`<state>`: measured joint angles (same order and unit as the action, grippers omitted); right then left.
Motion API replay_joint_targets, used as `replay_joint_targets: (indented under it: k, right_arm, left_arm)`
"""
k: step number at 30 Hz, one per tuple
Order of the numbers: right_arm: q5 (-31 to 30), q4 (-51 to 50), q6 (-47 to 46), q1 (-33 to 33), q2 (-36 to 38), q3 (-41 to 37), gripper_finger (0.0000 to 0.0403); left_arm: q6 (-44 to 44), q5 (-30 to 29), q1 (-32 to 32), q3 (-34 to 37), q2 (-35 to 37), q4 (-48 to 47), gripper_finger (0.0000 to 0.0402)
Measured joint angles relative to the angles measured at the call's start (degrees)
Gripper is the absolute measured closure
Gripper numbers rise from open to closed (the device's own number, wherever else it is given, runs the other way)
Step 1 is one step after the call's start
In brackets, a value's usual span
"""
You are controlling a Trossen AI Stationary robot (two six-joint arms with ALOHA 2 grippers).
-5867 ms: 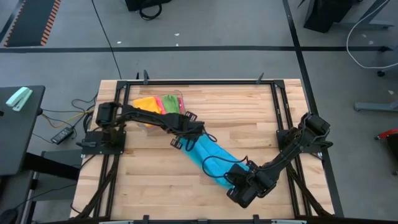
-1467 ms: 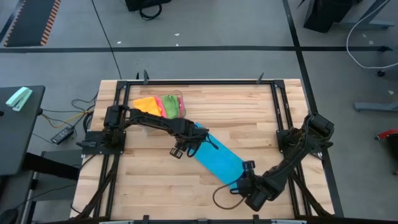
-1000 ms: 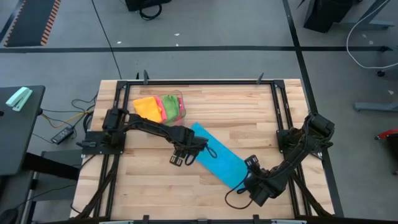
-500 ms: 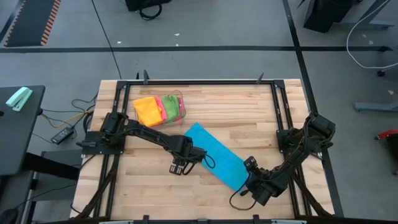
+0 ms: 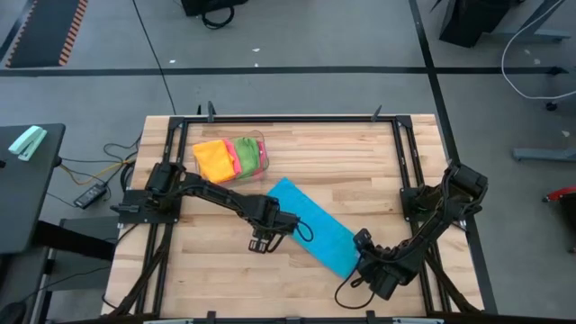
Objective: Fold microfiber towels
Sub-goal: Fold the blue microfiber towel
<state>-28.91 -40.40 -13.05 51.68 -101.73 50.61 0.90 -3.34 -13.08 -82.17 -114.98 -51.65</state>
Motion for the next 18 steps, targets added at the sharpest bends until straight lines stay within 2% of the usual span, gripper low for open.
replay_joint_targets:
  k: [8,14,18]
  right_arm:
    - [0.16,1.64,-0.05,0.39,-0.22,-0.11,0.0364]
    - [3.38,-0.11,2.37,0.44,-0.48,2.41,0.0395]
    - [10.65,-2.47,3.64,-0.41,-0.48,5.04,0.0398]
  left_arm:
    - [-0.30,-0.02,0.04,0.00,0.00,-0.86,0.0294]
    - [-0.33,-0.02,-0.33,0.00,0.00,0.32,0.0294]
    - [-0.67,0.01,-0.95,0.00,0.00,3.13,0.0294]
